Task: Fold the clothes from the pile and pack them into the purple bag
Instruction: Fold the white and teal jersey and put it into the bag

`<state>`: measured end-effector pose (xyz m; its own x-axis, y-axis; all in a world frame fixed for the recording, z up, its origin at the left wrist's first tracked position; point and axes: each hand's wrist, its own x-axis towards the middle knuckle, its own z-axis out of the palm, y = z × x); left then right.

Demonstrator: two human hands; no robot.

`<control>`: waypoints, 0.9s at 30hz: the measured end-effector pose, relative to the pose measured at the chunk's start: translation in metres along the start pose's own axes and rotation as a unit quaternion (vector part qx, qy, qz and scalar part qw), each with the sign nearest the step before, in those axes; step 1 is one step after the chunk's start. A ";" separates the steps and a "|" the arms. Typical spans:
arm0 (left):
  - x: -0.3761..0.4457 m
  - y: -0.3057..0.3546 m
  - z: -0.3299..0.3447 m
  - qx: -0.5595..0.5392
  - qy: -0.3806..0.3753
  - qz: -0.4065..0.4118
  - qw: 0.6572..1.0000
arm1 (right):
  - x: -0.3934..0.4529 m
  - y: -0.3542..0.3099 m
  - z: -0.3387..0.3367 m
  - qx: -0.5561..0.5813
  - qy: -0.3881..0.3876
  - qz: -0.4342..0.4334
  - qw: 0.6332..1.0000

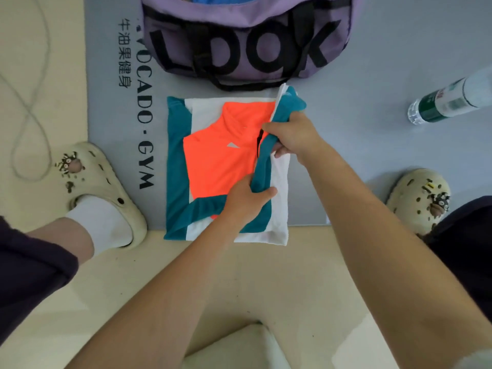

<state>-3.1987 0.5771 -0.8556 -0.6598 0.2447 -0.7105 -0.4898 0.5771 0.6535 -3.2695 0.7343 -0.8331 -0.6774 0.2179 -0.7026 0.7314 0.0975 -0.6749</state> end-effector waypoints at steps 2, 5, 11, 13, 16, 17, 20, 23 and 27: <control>-0.005 -0.013 -0.025 -0.038 0.016 -0.024 0.999 | 0.002 -0.014 0.031 -0.009 -0.011 -0.006 1.000; -0.017 -0.035 -0.072 -0.082 0.052 -0.046 0.994 | 0.006 -0.031 0.081 -0.032 -0.031 -0.024 0.999; -0.012 -0.084 -0.128 0.012 0.122 -0.089 0.988 | 0.016 -0.030 0.160 -0.056 -0.045 -0.039 0.997; -0.008 -0.095 -0.133 0.032 0.122 -0.091 0.988 | 0.020 -0.025 0.171 -0.074 -0.027 -0.028 0.997; -0.003 -0.103 -0.138 0.048 0.135 -0.091 0.985 | 0.024 -0.025 0.181 -0.098 -0.033 -0.035 0.994; -0.001 -0.104 -0.138 0.055 0.138 -0.091 0.985 | 0.022 -0.027 0.182 -0.100 -0.050 -0.042 0.993; 0.003 -0.107 -0.136 0.059 0.163 -0.087 0.981 | 0.013 -0.026 0.163 -0.072 -0.041 -0.058 0.995; 0.004 -0.110 -0.134 0.093 0.258 -0.075 0.959 | 0.008 0.002 0.122 -0.104 0.143 -0.095 0.980; 0.005 -0.107 -0.133 0.075 0.320 -0.075 0.942 | 0.003 0.038 0.092 -0.139 0.189 0.001 0.972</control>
<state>-3.2255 0.4133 -0.8944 -0.8216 -0.3393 -0.4581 -0.5500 0.6828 0.4808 -3.2506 0.6492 -0.8815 -0.6362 0.5554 -0.5355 0.7619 0.3433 -0.5492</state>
